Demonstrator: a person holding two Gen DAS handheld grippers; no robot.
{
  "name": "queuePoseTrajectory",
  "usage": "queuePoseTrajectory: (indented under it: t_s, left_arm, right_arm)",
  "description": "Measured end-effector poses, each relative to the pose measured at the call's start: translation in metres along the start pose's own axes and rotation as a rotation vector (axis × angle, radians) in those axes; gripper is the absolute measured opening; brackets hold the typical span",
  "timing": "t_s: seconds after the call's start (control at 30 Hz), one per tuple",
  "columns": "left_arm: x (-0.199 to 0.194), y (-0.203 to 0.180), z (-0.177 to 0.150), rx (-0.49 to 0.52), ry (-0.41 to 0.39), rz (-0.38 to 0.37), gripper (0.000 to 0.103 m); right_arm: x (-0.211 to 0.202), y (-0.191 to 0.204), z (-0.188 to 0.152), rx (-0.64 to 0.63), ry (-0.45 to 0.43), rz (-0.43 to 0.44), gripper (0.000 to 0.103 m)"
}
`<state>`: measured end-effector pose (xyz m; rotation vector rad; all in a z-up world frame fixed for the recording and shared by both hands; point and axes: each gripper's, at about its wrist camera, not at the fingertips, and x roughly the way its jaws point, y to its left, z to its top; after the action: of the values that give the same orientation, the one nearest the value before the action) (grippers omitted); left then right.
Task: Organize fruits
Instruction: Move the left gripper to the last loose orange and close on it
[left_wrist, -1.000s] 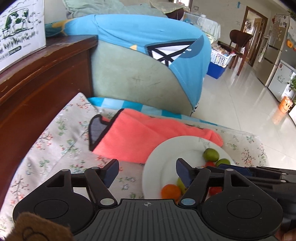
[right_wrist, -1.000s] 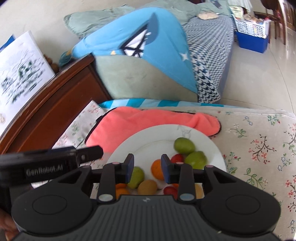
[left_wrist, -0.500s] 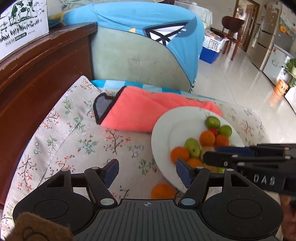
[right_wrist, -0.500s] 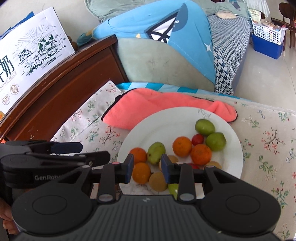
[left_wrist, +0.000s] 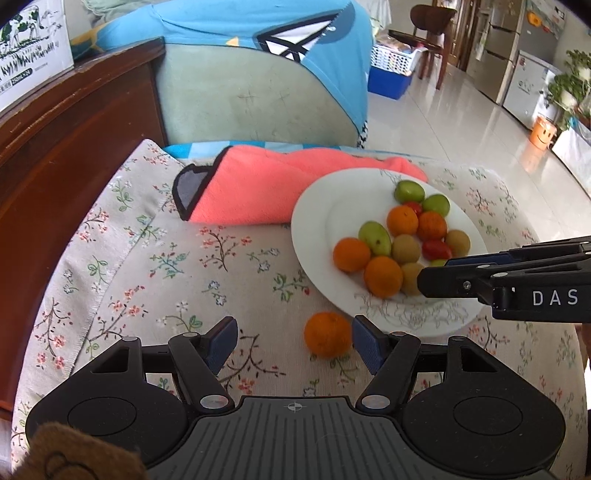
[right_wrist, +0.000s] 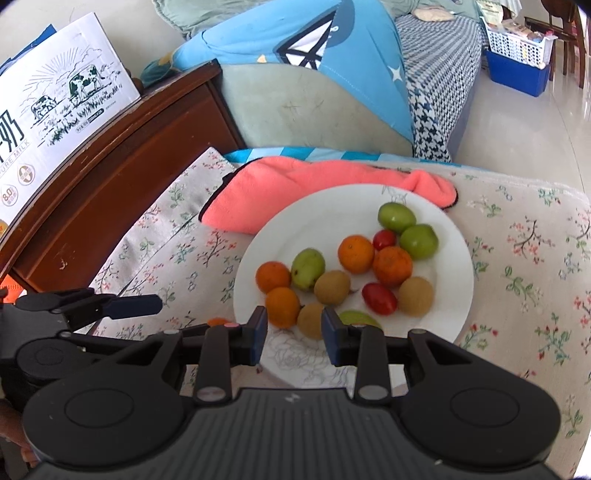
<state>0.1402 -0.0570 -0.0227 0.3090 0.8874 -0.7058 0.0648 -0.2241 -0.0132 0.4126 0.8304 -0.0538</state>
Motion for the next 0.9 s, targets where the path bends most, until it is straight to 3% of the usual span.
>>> queuePoseTrajectory:
  t_s: [0.4,0.73,0.9]
  left_arm:
    - [0.003,-0.01,-0.011,0.101,-0.038,-0.059,0.065]
    - [0.016,-0.021,-0.016,0.193,-0.032,-0.078,0.03]
    - [0.017,-0.018,-0.016,0.183,-0.042,-0.087,0.029]
  right_arm:
    - [0.01,0.006,-0.011,0.034,0.081,0.038,0.037]
    - [0.018,0.009,-0.013,0.025,0.101,0.045,0.039]
    - [0.02,0.011,-0.013,0.01,0.097,0.044,0.038]
